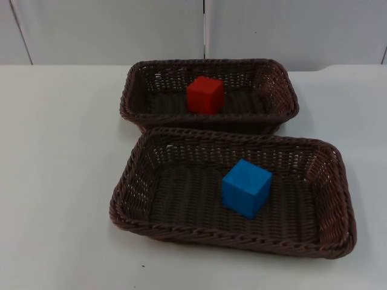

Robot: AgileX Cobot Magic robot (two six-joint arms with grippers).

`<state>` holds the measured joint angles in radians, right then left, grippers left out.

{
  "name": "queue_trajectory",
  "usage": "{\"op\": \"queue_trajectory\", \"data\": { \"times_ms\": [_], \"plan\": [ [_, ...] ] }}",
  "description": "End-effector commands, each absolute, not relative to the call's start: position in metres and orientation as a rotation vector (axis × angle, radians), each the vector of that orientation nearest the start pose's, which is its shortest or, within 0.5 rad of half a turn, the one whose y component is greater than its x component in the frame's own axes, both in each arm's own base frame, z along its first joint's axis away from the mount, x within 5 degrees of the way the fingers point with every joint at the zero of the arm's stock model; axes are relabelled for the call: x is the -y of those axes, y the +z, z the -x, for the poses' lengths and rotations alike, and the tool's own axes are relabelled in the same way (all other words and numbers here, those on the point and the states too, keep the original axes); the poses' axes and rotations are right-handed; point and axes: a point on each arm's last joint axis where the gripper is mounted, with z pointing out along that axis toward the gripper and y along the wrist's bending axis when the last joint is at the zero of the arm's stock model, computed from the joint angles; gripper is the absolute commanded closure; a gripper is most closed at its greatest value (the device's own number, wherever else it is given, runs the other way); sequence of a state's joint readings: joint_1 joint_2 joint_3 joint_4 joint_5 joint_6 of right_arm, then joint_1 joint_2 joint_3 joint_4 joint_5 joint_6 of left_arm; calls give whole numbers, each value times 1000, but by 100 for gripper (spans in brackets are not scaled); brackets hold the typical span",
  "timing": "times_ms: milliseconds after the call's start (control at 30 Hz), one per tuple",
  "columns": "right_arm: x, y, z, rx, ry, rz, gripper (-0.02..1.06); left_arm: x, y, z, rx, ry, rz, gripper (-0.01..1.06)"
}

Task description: Pick up one cube with the left hand and place it into the upper basket. Pick up one cube with the right hand and place it into the lower basket.

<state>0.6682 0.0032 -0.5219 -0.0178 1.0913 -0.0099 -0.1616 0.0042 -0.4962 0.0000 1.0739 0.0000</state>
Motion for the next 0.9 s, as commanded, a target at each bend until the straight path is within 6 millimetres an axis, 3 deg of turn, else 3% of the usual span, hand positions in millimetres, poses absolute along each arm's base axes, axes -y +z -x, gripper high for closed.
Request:
{"op": "queue_trajectory", "data": {
  "times_ms": [0, 300, 867],
  "plan": [
    [6, 280, 5, -1946, 384, 697, -1, -1, 274, 5, -2063, -76, -127, 0],
    [6, 280, 5, -1946, 384, 697, -1, 0, 274, 5, -2066, -6, -10, 0],
    [4, 280, 6, -1952, 426, 697, -1, 0, 274, 5, -2066, -6, -10, 0]
  ]
}}
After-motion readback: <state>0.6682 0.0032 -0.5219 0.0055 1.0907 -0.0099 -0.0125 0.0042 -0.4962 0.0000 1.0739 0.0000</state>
